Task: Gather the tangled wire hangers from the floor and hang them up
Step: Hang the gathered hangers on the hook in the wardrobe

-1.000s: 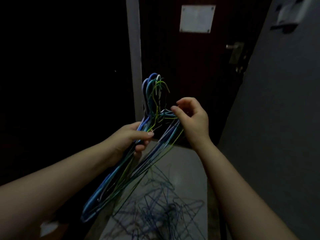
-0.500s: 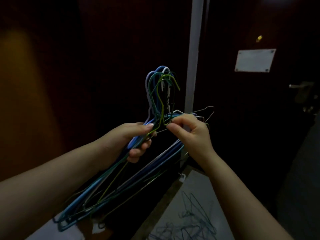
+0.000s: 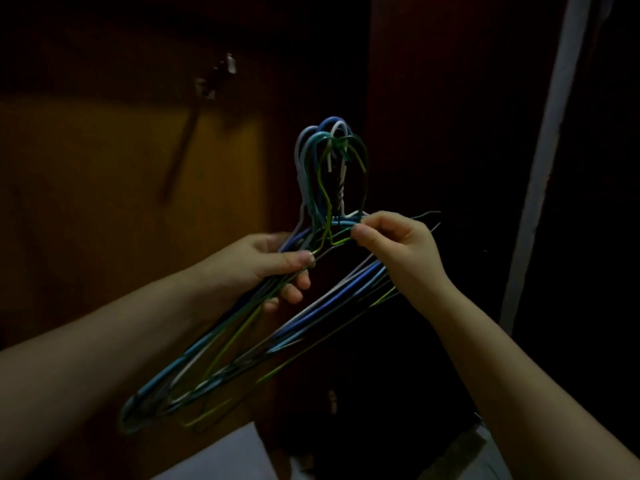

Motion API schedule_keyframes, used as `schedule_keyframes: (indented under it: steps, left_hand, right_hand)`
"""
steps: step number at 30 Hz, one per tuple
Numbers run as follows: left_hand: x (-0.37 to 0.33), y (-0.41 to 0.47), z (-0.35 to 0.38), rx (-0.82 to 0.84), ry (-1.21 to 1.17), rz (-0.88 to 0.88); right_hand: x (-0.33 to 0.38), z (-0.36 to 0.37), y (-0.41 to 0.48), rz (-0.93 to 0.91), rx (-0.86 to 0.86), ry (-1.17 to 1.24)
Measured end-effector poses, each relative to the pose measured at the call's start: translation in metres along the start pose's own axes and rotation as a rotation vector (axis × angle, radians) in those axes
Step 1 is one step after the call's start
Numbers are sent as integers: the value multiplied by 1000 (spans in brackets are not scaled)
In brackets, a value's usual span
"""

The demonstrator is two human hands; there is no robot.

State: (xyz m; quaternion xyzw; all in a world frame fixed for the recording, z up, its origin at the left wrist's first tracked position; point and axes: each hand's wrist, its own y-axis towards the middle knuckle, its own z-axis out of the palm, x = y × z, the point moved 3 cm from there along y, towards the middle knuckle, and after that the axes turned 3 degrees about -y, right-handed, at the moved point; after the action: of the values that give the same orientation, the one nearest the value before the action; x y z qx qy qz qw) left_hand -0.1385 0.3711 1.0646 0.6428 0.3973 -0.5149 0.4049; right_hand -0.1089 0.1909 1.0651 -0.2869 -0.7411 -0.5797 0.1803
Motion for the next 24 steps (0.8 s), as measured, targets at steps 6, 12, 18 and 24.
schedule_keyframes:
  steps: [6, 12, 18, 24]
  left_hand:
    - [2, -11, -64, -169, 55, -55]
    - [-5, -25, -118, -438, 126, -5]
    - [-12, -25, -145, -610, 124, 37]
    - [5, -17, -163, -615, 94, 31]
  right_hand:
    - [-12, 46, 41, -57, 75, 134]
    - [-24, 76, 101, -79, 110, 361]
    - [-29, 94, 160, -30, 139, 572]
    - [-33, 112, 218, 8, 192, 646]
